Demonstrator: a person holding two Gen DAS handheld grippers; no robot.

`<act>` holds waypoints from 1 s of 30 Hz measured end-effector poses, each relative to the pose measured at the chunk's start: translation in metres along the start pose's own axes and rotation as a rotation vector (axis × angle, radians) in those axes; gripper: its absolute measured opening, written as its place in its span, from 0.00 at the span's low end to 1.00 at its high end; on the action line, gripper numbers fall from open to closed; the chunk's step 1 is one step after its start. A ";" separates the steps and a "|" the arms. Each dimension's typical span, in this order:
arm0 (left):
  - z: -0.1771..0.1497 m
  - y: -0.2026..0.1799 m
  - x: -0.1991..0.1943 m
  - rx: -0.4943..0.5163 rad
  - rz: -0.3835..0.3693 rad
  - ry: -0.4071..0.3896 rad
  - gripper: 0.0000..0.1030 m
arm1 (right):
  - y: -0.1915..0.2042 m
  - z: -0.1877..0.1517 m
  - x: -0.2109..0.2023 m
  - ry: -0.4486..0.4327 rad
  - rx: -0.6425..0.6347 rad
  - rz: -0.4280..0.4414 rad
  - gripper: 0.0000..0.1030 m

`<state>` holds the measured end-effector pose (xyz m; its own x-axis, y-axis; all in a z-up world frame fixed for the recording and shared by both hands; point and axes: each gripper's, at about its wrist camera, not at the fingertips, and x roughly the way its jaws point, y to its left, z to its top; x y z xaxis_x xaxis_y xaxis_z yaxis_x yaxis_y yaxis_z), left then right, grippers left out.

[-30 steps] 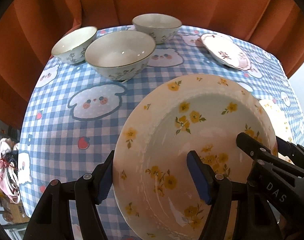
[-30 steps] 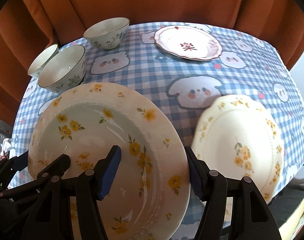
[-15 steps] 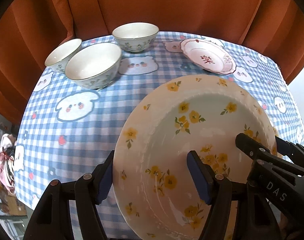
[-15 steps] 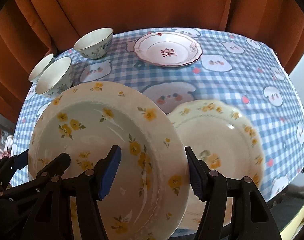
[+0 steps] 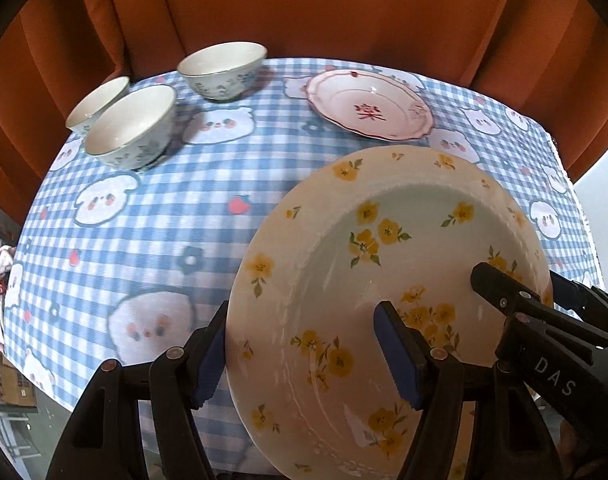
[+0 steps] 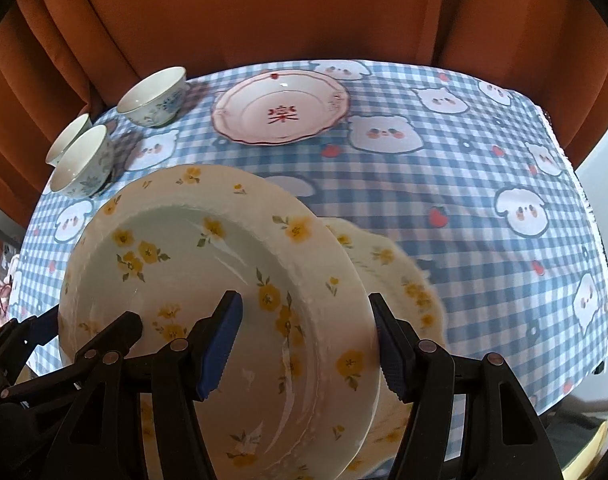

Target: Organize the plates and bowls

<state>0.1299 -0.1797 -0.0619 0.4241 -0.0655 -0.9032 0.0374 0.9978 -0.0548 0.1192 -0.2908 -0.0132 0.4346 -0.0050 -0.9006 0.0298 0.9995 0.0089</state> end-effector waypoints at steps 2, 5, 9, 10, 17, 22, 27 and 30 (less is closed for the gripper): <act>-0.003 -0.011 0.004 -0.003 -0.005 0.004 0.68 | -0.012 -0.001 0.001 0.001 0.000 -0.001 0.65; -0.008 -0.028 0.009 -0.008 -0.012 0.013 0.68 | -0.029 -0.003 0.002 0.007 -0.001 -0.006 0.65; -0.014 -0.045 0.016 -0.025 -0.015 0.021 0.68 | -0.050 -0.006 0.006 0.019 -0.006 -0.014 0.65; -0.016 -0.048 0.018 -0.029 -0.015 0.024 0.68 | -0.054 -0.007 0.007 0.023 -0.008 -0.014 0.65; -0.024 -0.065 0.031 -0.051 -0.019 0.050 0.68 | -0.075 -0.013 0.016 0.053 -0.025 -0.021 0.65; -0.027 -0.070 0.041 -0.070 -0.026 0.065 0.69 | -0.082 -0.016 0.022 0.061 -0.040 -0.029 0.65; -0.027 -0.071 0.050 -0.091 -0.022 0.086 0.69 | -0.087 -0.017 0.030 0.074 -0.050 -0.029 0.65; -0.026 -0.073 0.052 -0.090 -0.009 0.080 0.69 | -0.087 -0.016 0.034 0.078 -0.061 -0.025 0.65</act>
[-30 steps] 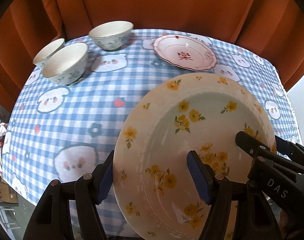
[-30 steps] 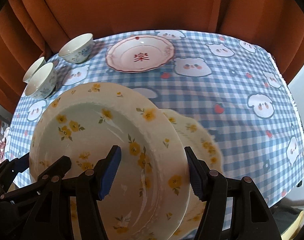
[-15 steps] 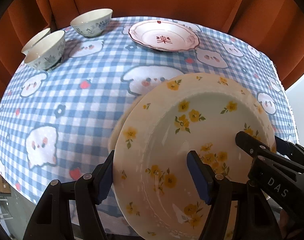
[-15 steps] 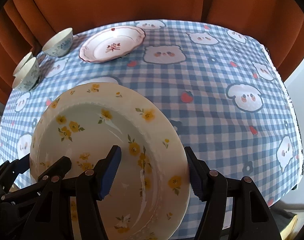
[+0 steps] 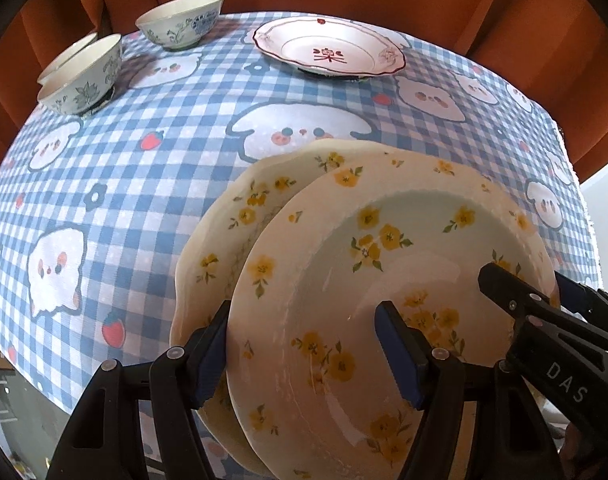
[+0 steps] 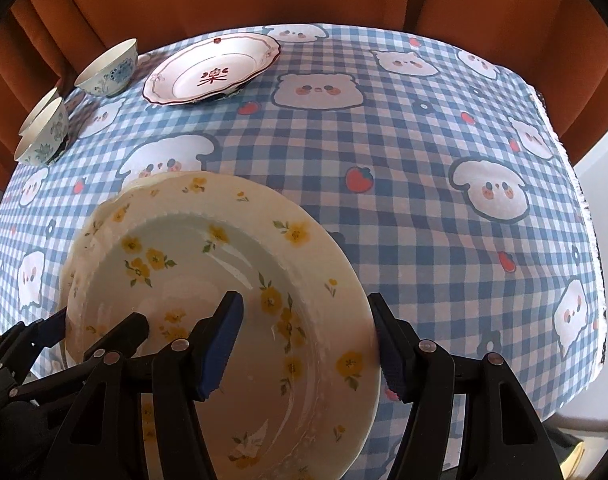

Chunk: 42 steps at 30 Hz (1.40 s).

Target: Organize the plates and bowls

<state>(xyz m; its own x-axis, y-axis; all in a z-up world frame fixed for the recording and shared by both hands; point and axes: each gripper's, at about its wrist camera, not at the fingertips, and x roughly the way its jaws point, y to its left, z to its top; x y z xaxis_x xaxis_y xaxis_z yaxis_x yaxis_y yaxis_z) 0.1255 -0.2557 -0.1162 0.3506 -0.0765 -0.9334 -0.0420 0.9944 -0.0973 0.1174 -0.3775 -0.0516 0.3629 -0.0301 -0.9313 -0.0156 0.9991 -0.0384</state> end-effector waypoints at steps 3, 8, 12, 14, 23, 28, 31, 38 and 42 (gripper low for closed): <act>0.001 -0.003 0.002 0.017 0.019 -0.006 0.69 | -0.002 0.001 0.004 0.004 0.003 0.004 0.65; 0.006 -0.008 0.007 0.040 0.050 -0.009 0.70 | -0.005 0.003 0.011 0.014 0.013 -0.006 0.63; 0.007 -0.009 0.009 0.050 0.078 -0.018 0.71 | -0.006 0.004 0.012 0.008 0.008 -0.006 0.61; 0.007 -0.010 0.010 0.057 0.094 -0.021 0.72 | -0.005 0.005 0.012 0.002 -0.001 -0.012 0.59; 0.006 -0.016 0.009 0.074 0.167 -0.042 0.81 | -0.017 -0.006 0.003 -0.023 0.032 -0.018 0.59; 0.006 -0.019 0.009 0.095 0.188 -0.032 0.81 | -0.029 -0.014 -0.010 -0.034 0.077 -0.010 0.53; 0.004 -0.019 0.007 0.108 0.162 -0.018 0.81 | -0.029 -0.017 -0.012 -0.031 0.080 0.014 0.43; 0.000 -0.014 -0.014 0.113 0.147 -0.046 0.81 | -0.018 -0.016 -0.007 -0.019 0.064 0.018 0.34; -0.002 -0.014 -0.018 0.122 0.158 -0.041 0.81 | -0.012 -0.014 -0.002 -0.013 0.045 0.023 0.35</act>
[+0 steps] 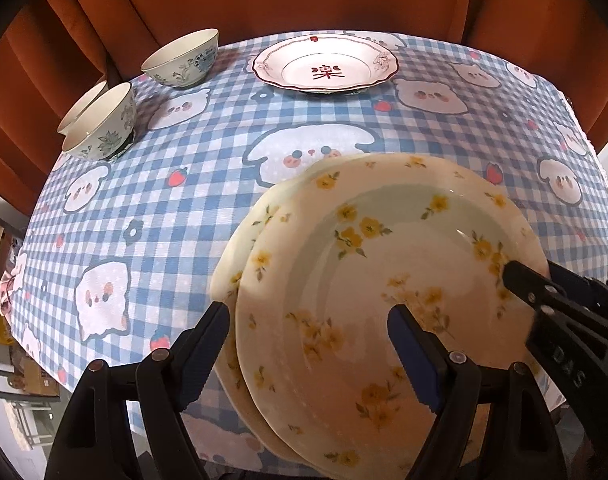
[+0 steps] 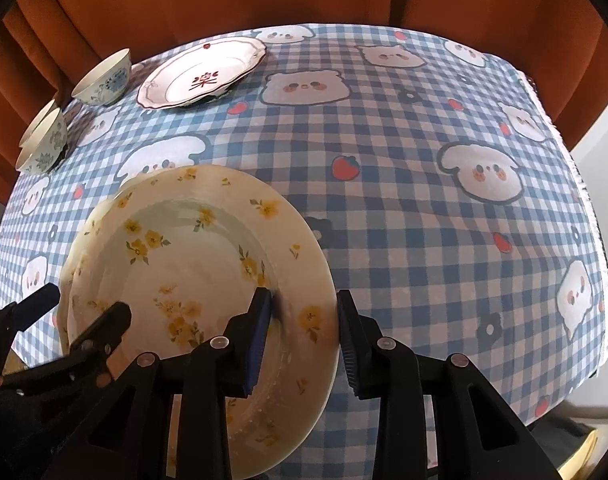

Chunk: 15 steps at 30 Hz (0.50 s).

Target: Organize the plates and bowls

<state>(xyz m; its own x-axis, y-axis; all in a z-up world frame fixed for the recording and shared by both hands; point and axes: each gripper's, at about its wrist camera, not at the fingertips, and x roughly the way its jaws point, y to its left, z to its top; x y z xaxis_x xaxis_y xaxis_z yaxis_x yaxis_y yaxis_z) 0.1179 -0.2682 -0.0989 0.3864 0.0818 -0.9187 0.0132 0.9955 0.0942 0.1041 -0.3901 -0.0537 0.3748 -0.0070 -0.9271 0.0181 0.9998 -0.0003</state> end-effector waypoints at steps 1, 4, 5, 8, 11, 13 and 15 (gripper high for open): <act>0.000 0.001 -0.001 -0.002 0.006 -0.002 0.81 | 0.001 0.001 0.001 0.003 -0.001 0.005 0.35; -0.001 0.006 -0.003 -0.026 0.029 -0.001 0.81 | 0.005 0.003 0.006 0.011 -0.012 0.020 0.35; -0.002 0.008 -0.002 -0.032 0.032 0.002 0.81 | 0.006 0.004 0.007 0.013 -0.016 0.023 0.36; -0.003 0.010 -0.001 -0.044 0.039 0.014 0.81 | 0.011 0.006 0.010 0.017 -0.033 0.033 0.36; -0.004 0.011 0.001 -0.051 0.034 0.026 0.81 | 0.016 0.007 0.012 0.017 -0.050 0.021 0.37; -0.004 0.011 0.004 -0.052 0.027 0.037 0.81 | 0.016 0.008 0.012 0.018 -0.054 0.020 0.38; -0.003 0.010 0.004 -0.048 0.018 0.039 0.81 | 0.016 0.008 0.012 0.019 -0.056 0.017 0.39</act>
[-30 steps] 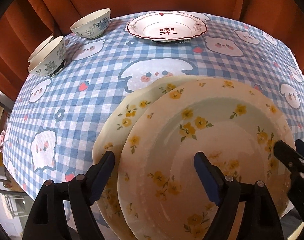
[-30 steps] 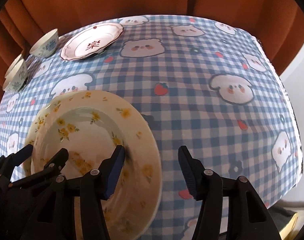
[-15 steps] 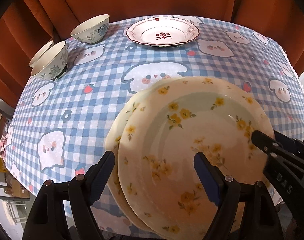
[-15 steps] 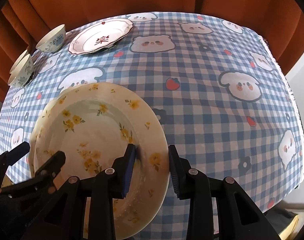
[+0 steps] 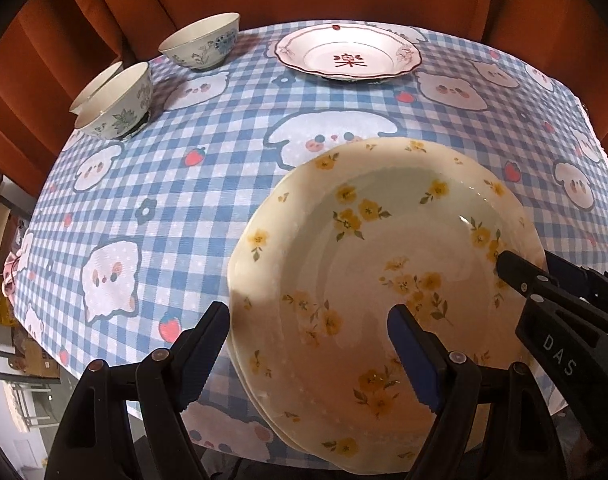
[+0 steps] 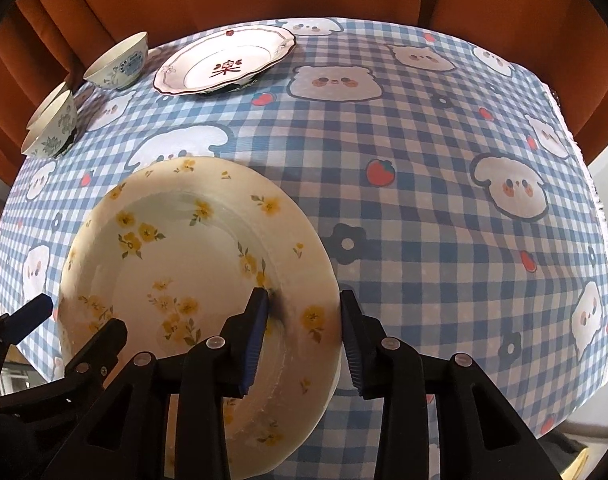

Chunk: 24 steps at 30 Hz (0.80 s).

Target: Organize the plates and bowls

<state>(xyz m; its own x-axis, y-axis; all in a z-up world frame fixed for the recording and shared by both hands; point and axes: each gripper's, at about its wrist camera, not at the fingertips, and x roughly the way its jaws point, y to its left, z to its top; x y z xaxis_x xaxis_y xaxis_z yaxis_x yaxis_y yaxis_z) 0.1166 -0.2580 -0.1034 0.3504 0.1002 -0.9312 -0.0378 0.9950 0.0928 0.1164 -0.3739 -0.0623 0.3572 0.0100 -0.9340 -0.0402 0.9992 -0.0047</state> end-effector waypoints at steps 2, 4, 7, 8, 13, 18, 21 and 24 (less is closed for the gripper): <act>0.001 -0.001 0.000 0.011 -0.013 -0.002 0.81 | 0.000 0.000 0.000 0.004 -0.002 0.002 0.41; 0.002 0.000 -0.001 0.021 -0.024 -0.004 0.81 | 0.001 -0.001 -0.001 0.007 0.003 -0.006 0.41; 0.005 0.006 -0.001 0.036 -0.039 -0.005 0.80 | 0.002 -0.002 -0.004 0.005 0.017 -0.014 0.44; 0.006 0.008 -0.001 0.036 -0.044 -0.006 0.80 | 0.003 -0.002 -0.006 0.001 0.024 -0.017 0.48; 0.012 0.027 -0.002 0.035 -0.079 -0.012 0.80 | 0.016 -0.002 -0.019 -0.023 0.041 -0.061 0.58; 0.020 0.051 -0.009 0.059 -0.103 -0.037 0.80 | 0.034 0.000 -0.029 -0.028 0.079 -0.085 0.63; 0.027 0.068 -0.013 0.069 -0.118 -0.050 0.80 | 0.050 0.003 -0.034 -0.036 0.096 -0.091 0.64; 0.033 0.086 -0.017 0.079 -0.122 -0.072 0.80 | 0.068 0.008 -0.040 -0.052 0.112 -0.084 0.64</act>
<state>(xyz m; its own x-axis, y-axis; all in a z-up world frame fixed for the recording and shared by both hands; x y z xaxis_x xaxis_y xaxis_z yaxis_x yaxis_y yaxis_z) 0.1383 -0.1742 -0.0677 0.4138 -0.0239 -0.9101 0.0815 0.9966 0.0109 0.1068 -0.3061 -0.0229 0.4032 -0.0746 -0.9120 0.0953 0.9947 -0.0392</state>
